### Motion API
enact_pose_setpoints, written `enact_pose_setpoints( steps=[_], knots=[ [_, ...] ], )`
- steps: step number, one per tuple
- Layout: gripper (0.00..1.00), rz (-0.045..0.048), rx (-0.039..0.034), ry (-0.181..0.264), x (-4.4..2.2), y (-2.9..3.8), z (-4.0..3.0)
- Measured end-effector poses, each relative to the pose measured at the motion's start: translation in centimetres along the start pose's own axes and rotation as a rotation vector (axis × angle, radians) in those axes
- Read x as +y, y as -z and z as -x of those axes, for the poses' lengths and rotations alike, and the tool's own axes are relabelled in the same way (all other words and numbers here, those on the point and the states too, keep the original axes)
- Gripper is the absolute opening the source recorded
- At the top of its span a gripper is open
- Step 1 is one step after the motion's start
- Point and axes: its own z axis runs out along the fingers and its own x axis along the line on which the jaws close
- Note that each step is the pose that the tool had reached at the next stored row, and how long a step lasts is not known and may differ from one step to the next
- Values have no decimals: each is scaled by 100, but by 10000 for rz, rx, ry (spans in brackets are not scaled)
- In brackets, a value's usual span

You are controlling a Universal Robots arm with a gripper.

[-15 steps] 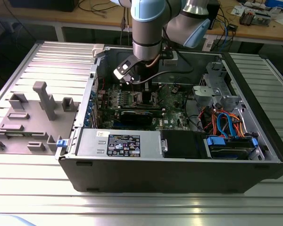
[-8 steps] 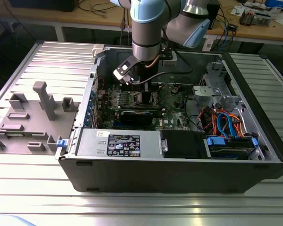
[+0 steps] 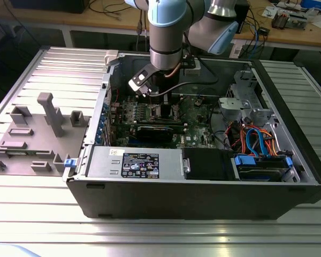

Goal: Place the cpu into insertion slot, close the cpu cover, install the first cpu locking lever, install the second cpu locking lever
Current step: 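Place the cpu into insertion slot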

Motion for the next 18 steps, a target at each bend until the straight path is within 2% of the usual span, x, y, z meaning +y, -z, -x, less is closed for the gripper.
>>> enact_pose_setpoints(
  steps=[18],
  knots=[
    [54,0,2,1,-4,0,0]
  ],
)
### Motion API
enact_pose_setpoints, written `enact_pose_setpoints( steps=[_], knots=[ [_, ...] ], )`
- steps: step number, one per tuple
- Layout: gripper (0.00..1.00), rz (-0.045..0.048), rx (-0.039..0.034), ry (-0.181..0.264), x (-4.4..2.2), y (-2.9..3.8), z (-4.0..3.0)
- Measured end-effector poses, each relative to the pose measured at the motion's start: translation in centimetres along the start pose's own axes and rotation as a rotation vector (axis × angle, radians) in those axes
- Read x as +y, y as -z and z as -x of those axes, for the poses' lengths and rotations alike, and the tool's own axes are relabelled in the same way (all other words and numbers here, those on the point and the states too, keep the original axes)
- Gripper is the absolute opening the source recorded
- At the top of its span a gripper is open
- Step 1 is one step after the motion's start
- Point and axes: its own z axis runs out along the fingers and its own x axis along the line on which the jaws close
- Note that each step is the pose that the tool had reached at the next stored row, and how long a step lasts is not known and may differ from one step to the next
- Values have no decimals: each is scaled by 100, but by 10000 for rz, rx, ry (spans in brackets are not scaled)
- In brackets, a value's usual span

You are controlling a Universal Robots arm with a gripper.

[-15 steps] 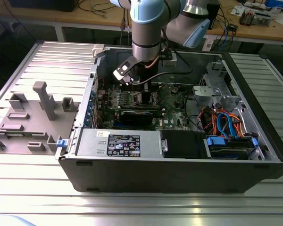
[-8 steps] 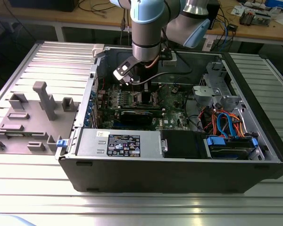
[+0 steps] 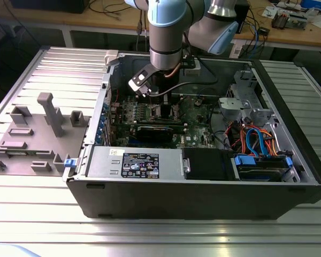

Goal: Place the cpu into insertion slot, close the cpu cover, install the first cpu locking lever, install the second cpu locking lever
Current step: 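Place the cpu into insertion slot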

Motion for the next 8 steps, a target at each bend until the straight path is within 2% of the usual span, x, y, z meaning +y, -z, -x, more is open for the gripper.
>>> enact_pose_setpoints(
  steps=[8],
  knots=[
    [54,0,-12,-63,-1,2,0]
  ],
)
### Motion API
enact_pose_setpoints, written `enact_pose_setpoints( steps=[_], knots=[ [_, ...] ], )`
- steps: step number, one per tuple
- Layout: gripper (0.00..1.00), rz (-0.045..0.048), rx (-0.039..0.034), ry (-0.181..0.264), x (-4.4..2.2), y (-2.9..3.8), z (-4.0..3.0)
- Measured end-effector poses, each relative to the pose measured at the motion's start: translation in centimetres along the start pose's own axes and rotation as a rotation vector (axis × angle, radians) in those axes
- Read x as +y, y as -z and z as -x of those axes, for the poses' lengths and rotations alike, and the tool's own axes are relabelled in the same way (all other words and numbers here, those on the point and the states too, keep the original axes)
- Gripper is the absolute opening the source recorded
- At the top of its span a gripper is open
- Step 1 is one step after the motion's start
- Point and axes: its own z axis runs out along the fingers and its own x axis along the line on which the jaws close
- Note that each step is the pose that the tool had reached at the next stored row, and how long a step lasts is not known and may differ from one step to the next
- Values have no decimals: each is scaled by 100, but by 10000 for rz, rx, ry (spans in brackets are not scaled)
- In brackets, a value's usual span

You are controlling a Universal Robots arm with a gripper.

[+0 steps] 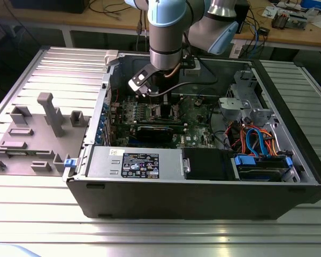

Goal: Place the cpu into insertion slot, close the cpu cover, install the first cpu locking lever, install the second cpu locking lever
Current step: 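Place the cpu into insertion slot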

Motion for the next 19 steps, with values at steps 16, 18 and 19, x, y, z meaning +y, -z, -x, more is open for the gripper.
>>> enact_pose_setpoints(
  steps=[16,18,19],
  knots=[
    [62,2,-12,-79,1,-4,-1],
    [62,2,-11,-79,1,-4,-1],
    [62,2,-11,-79,1,0,-1]
  ],
)
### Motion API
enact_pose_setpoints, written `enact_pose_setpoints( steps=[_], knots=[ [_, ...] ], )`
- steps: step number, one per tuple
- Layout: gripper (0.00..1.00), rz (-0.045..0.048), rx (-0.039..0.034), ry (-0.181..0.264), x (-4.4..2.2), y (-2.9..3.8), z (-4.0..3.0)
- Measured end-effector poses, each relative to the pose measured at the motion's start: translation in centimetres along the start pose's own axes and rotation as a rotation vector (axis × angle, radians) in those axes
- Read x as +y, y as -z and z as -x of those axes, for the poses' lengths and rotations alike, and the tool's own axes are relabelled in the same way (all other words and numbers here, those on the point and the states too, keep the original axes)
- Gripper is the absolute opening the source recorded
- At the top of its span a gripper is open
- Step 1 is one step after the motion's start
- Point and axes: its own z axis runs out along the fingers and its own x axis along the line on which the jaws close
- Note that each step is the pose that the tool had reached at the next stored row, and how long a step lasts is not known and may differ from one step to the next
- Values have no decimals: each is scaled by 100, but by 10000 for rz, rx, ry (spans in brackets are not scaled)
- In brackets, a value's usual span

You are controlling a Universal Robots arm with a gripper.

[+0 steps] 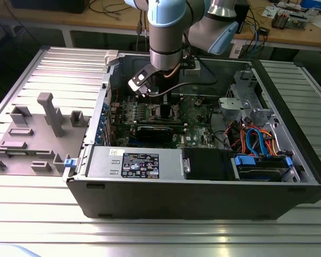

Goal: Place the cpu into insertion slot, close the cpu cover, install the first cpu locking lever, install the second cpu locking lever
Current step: 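Place the cpu into insertion slot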

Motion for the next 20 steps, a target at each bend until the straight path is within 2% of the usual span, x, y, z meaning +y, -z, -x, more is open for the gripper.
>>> enact_pose_setpoints(
  steps=[8,11,14,19,20],
  knots=[
    [62,-27,23,-12,5,75,-1],
    [60,-141,22,-14,13,148,-2],
    [41,-264,24,-16,26,167,-2],
    [11,-280,22,-16,29,167,-2],
    [11,-281,22,-16,29,167,-2]
  ],
)
